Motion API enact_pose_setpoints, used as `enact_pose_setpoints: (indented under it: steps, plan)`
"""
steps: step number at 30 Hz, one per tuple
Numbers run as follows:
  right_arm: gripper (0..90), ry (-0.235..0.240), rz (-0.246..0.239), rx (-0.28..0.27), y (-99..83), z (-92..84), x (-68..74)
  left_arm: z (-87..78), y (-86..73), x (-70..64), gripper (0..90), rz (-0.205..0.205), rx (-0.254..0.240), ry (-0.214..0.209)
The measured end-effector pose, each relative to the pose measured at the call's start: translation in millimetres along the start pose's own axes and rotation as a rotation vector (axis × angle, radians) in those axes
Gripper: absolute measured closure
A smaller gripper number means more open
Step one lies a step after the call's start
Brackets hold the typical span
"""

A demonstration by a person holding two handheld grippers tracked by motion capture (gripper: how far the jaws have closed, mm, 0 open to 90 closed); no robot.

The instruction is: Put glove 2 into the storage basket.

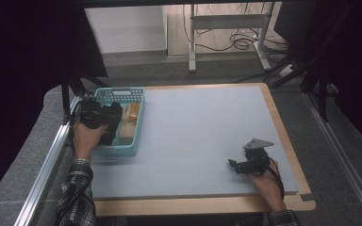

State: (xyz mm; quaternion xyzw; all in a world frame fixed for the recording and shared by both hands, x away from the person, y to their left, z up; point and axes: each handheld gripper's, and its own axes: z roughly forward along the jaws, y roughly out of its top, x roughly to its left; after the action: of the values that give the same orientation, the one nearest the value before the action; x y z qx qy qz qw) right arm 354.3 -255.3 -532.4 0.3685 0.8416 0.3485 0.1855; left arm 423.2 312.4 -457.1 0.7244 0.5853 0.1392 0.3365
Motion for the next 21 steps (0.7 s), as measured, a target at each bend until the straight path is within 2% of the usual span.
enact_pose_setpoints:
  steps: [6, 13, 21]
  plan:
    - [11.7, 0.000, 0.000, 0.000, 0.0, 0.0, 0.0, -6.4, -1.0, -8.0, 3.1, 0.035, -0.026, -0.020]
    - [11.7, 0.001, 0.000, 0.001, 0.0, 0.0, -0.1, -11.3, -2.4, -19.9, 1.0, 0.094, -0.046, -0.014]
    - [11.7, 0.000, 0.000, 0.000, 0.0, 0.0, -0.1, -17.3, -2.5, -32.6, 0.0, 0.134, -0.056, -0.026]
